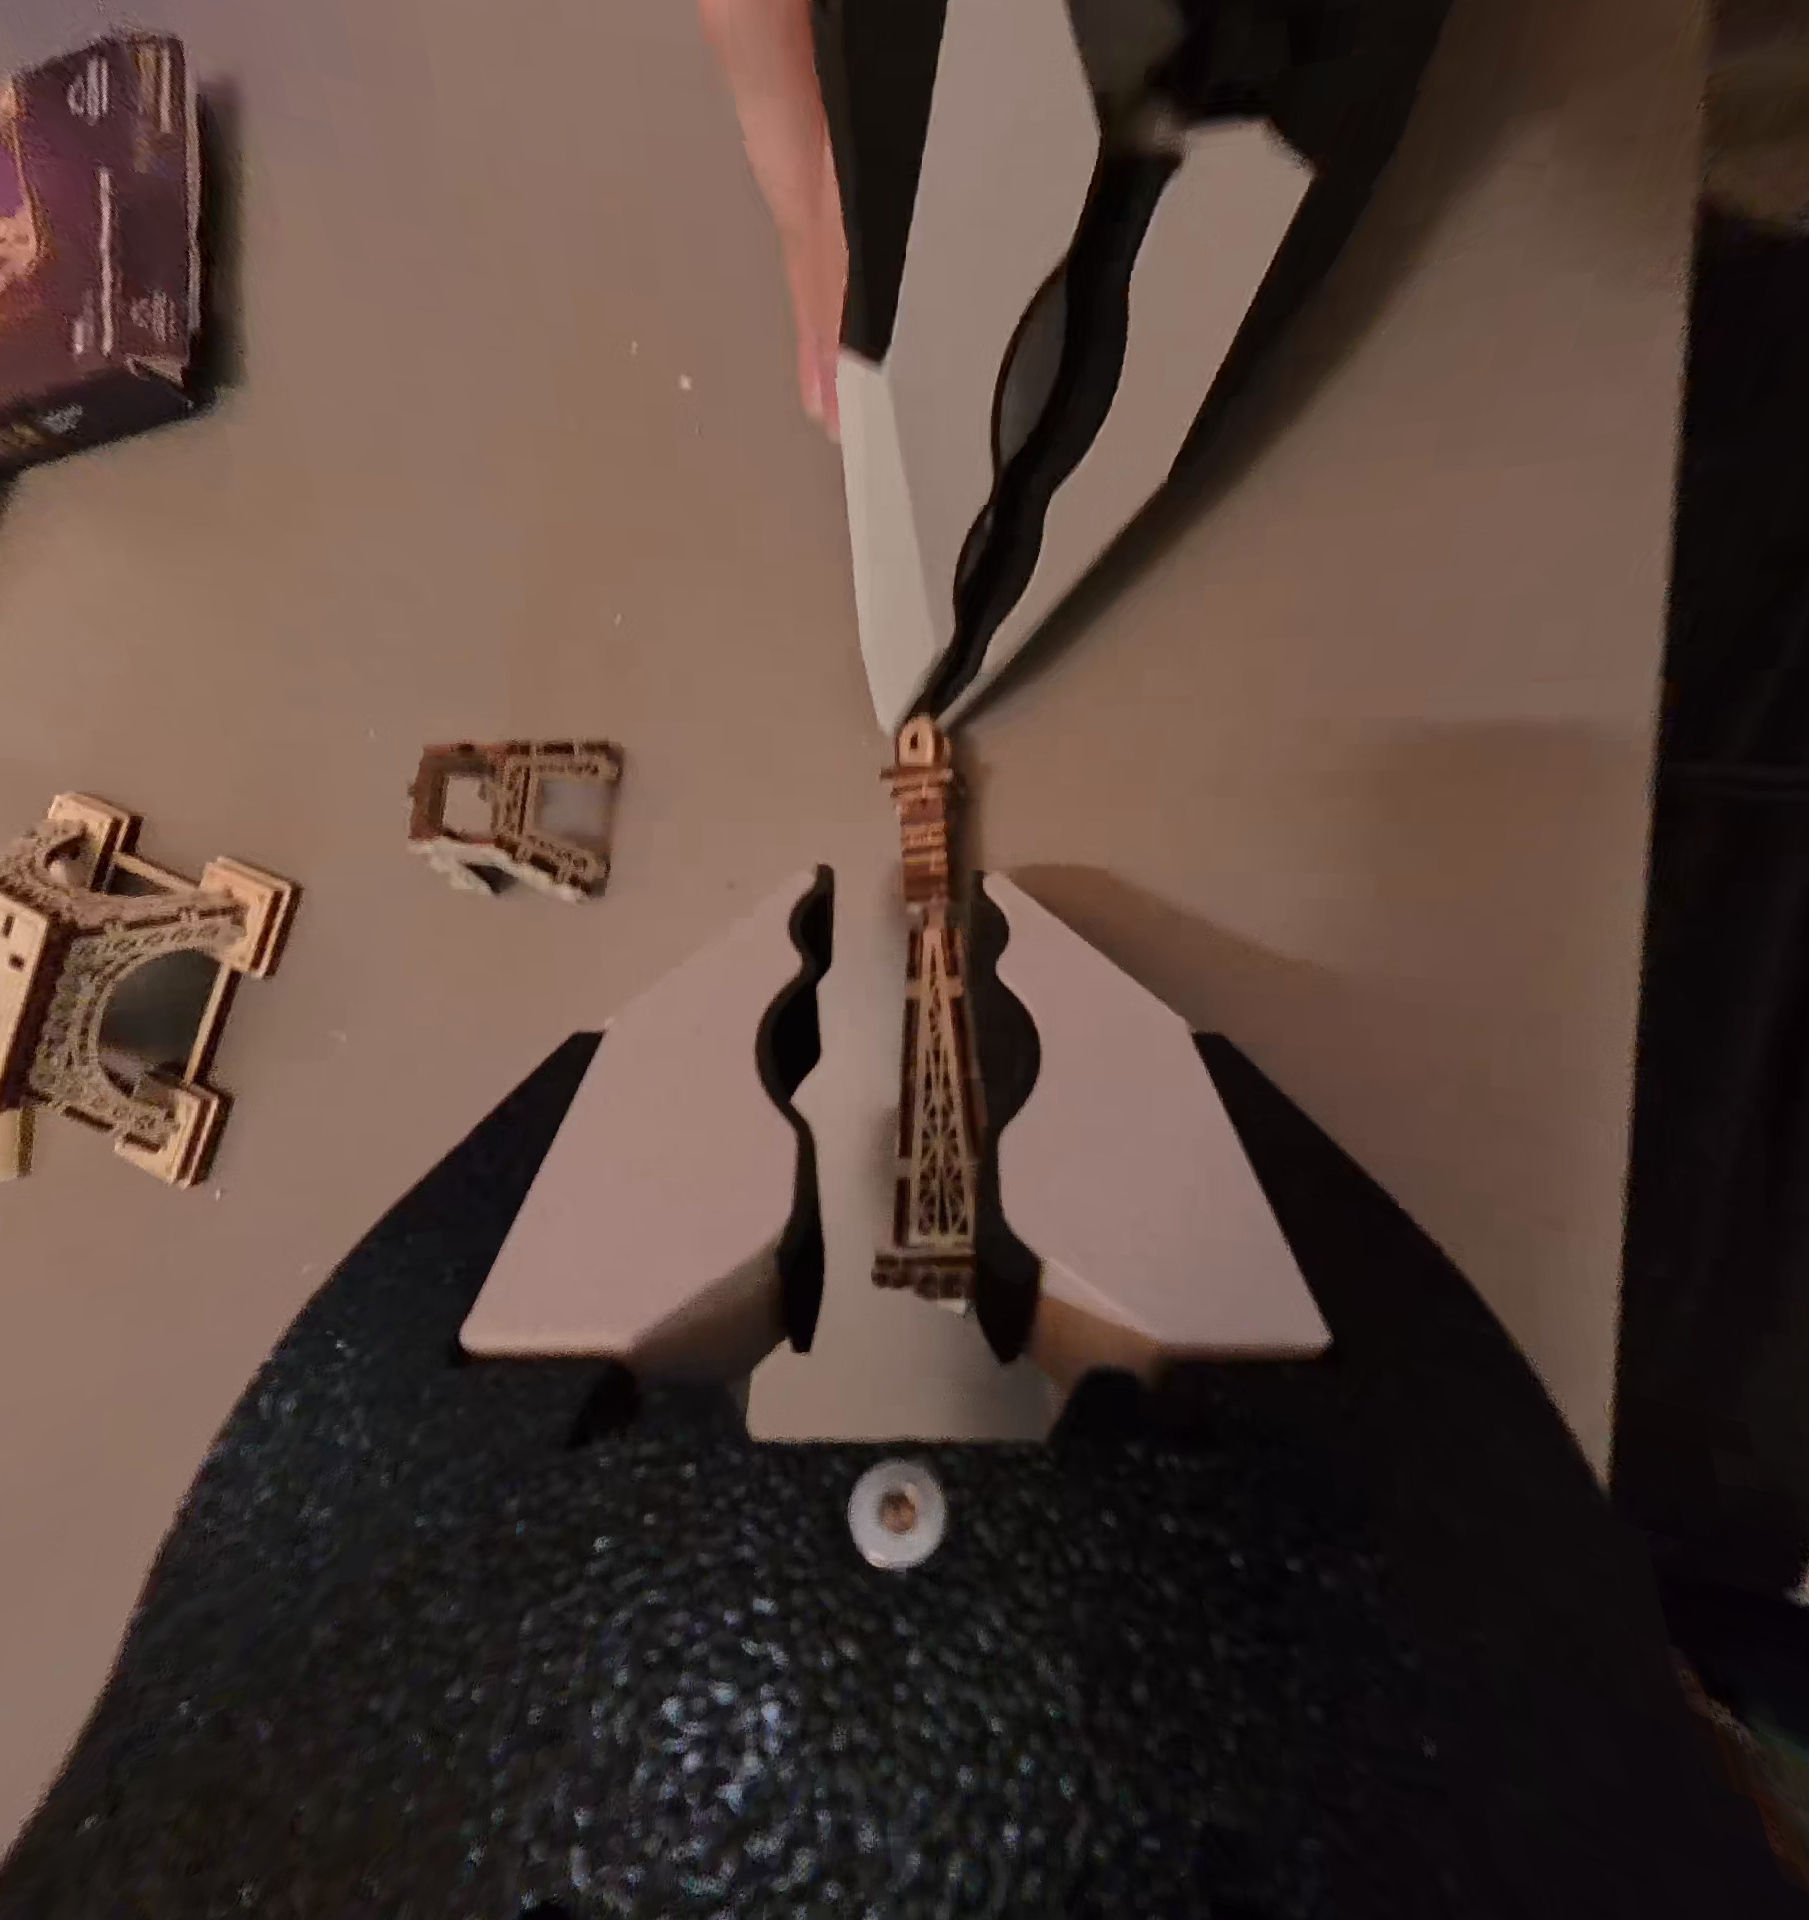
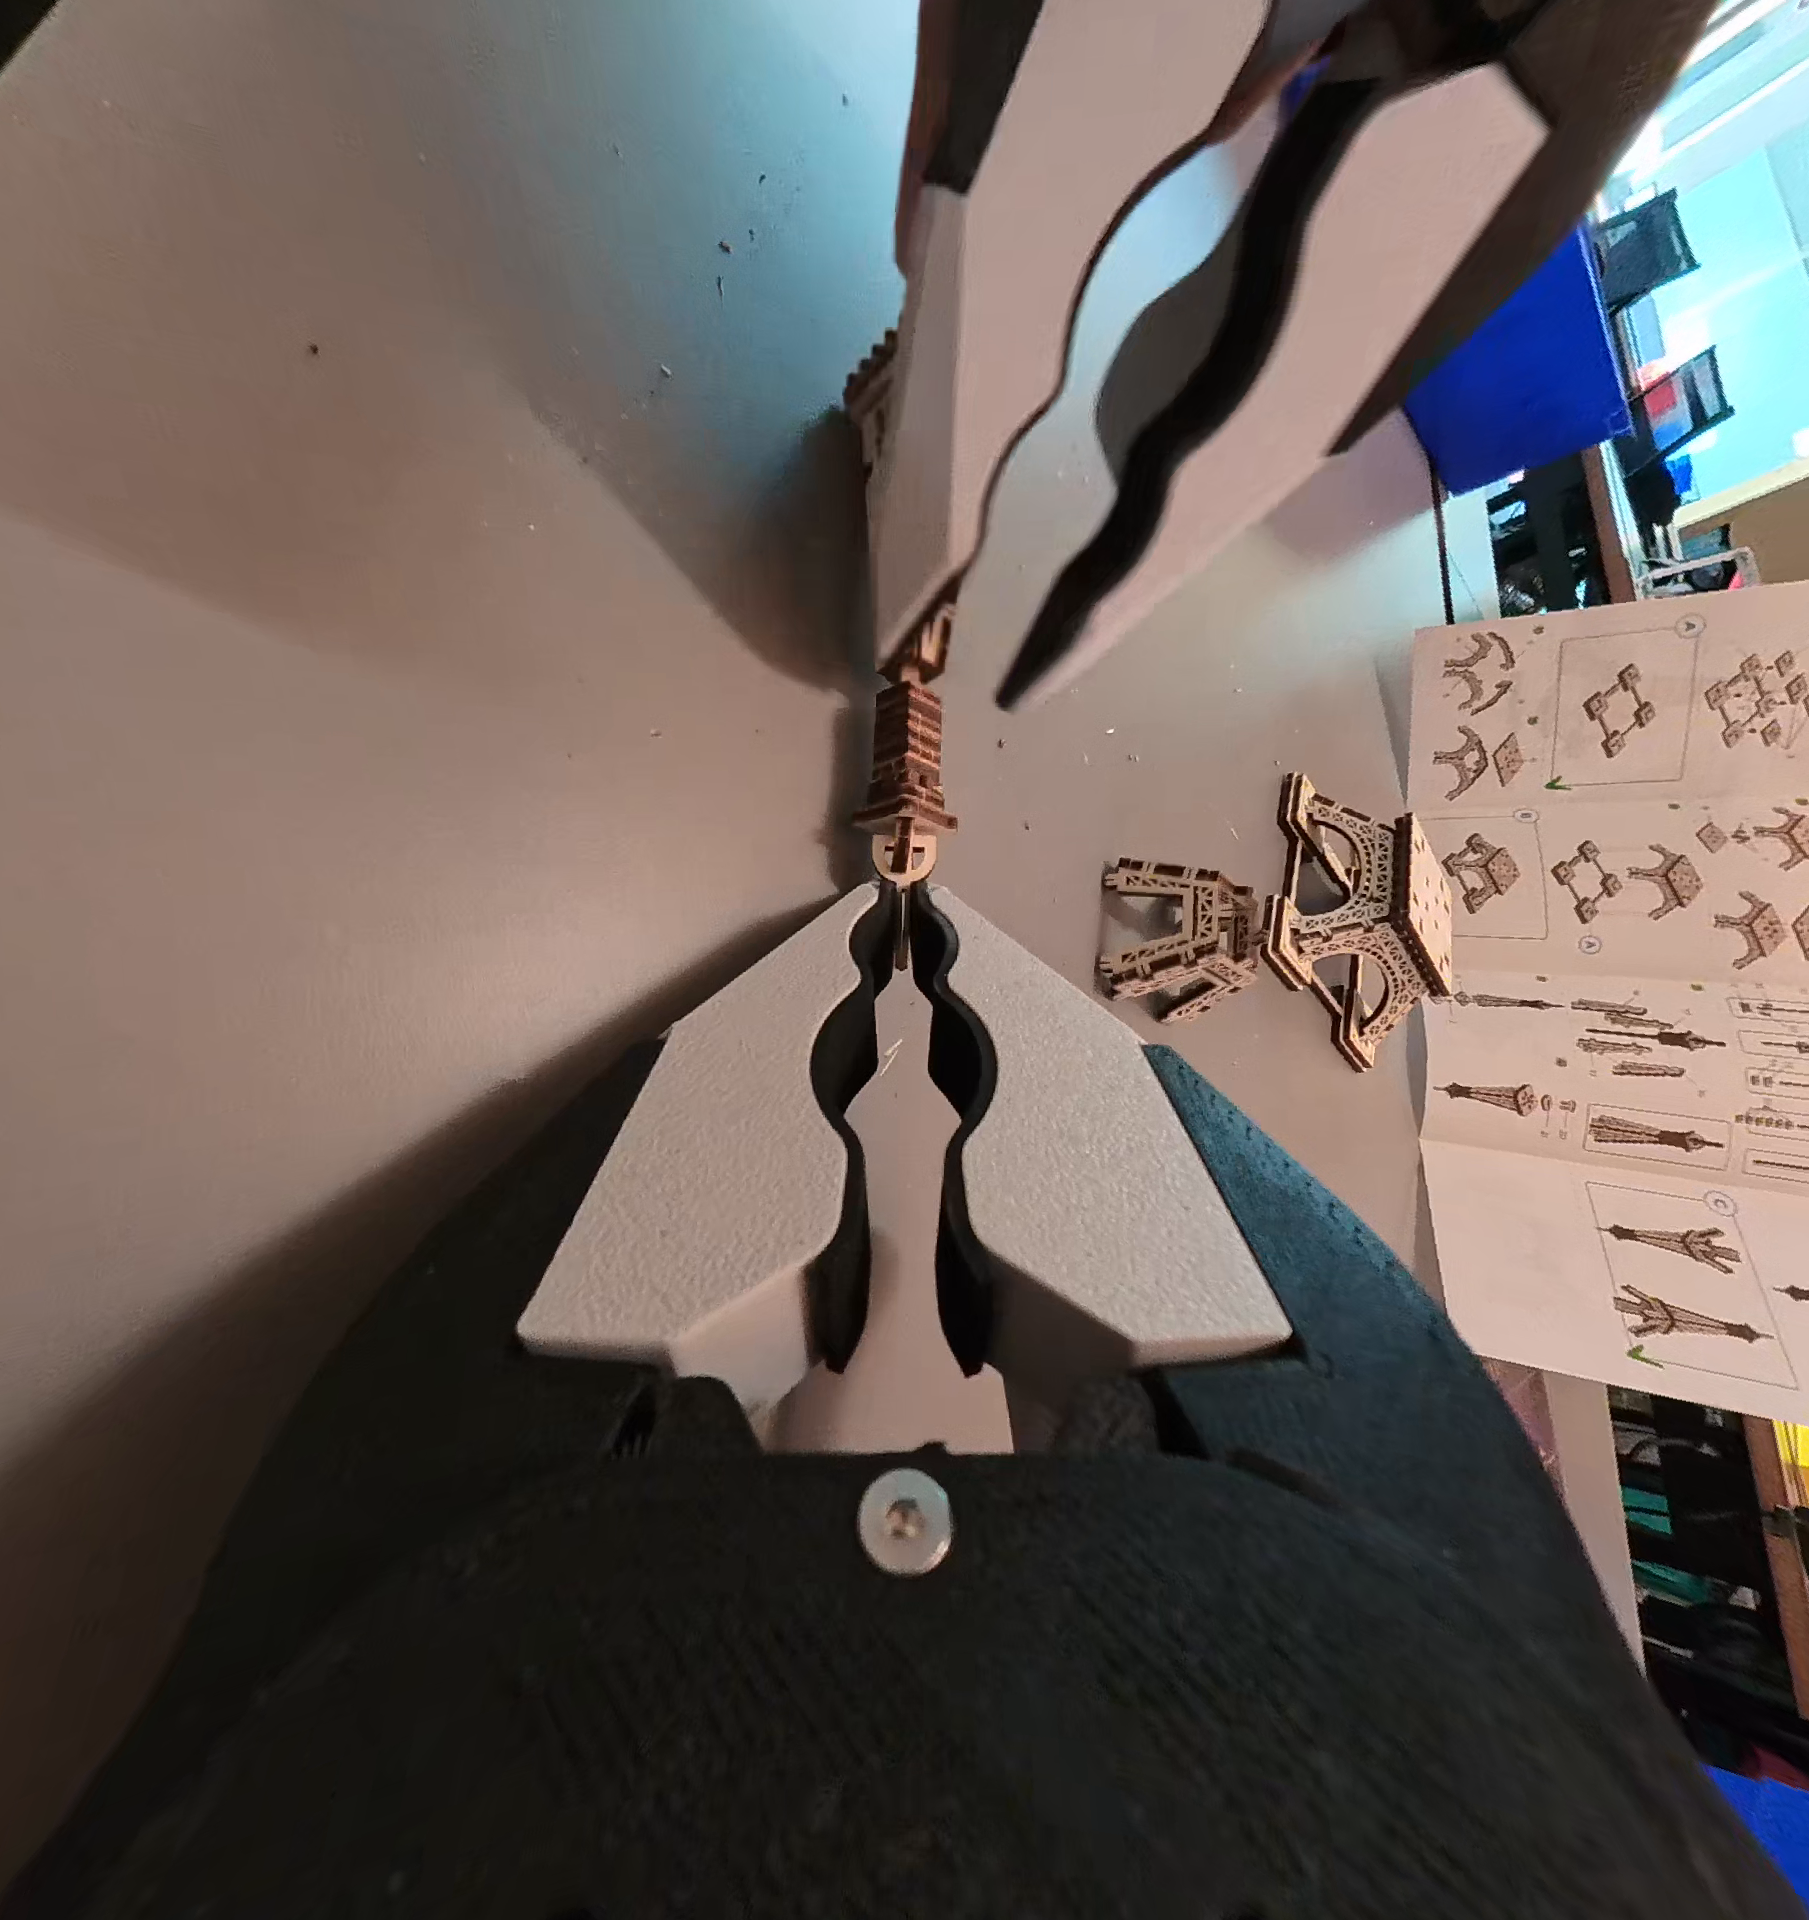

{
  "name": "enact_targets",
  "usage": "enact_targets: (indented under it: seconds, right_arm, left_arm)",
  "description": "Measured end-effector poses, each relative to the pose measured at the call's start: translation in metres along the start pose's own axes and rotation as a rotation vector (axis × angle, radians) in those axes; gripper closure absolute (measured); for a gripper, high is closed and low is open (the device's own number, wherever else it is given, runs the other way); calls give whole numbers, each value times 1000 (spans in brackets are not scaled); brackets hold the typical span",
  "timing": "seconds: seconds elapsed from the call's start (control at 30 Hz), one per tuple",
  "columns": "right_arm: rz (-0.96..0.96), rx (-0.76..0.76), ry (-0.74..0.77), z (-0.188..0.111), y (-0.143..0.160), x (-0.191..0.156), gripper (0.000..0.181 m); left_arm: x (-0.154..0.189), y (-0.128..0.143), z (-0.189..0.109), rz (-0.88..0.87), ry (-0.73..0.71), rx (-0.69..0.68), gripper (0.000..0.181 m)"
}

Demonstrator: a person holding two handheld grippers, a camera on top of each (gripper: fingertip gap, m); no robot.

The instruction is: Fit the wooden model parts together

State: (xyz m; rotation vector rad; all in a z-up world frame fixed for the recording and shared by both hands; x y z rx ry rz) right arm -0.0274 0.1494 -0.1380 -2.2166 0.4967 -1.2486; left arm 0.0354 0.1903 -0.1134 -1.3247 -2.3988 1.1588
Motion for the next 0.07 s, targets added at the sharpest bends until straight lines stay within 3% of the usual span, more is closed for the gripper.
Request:
enact_targets:
  seconds: [0.03, 0.07]
  right_arm:
    - [-3, 4, 1, 0, 0, 0, 180]
    - [-6, 6, 4, 0, 0, 0, 180]
  left_arm:
    - [1, -5, 3, -4, 2, 9, 156]
    - [2, -7, 7, 2, -7, 6, 152]
Point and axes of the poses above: each gripper's, where its closed fingertips meet, z out along the fingers, y out of its underside, x = y × z across the jaws, the point moved 4 cm from there along -z, back along the fingers, and after that the axes turned 10 degrees about x, right-handed, at the moved point
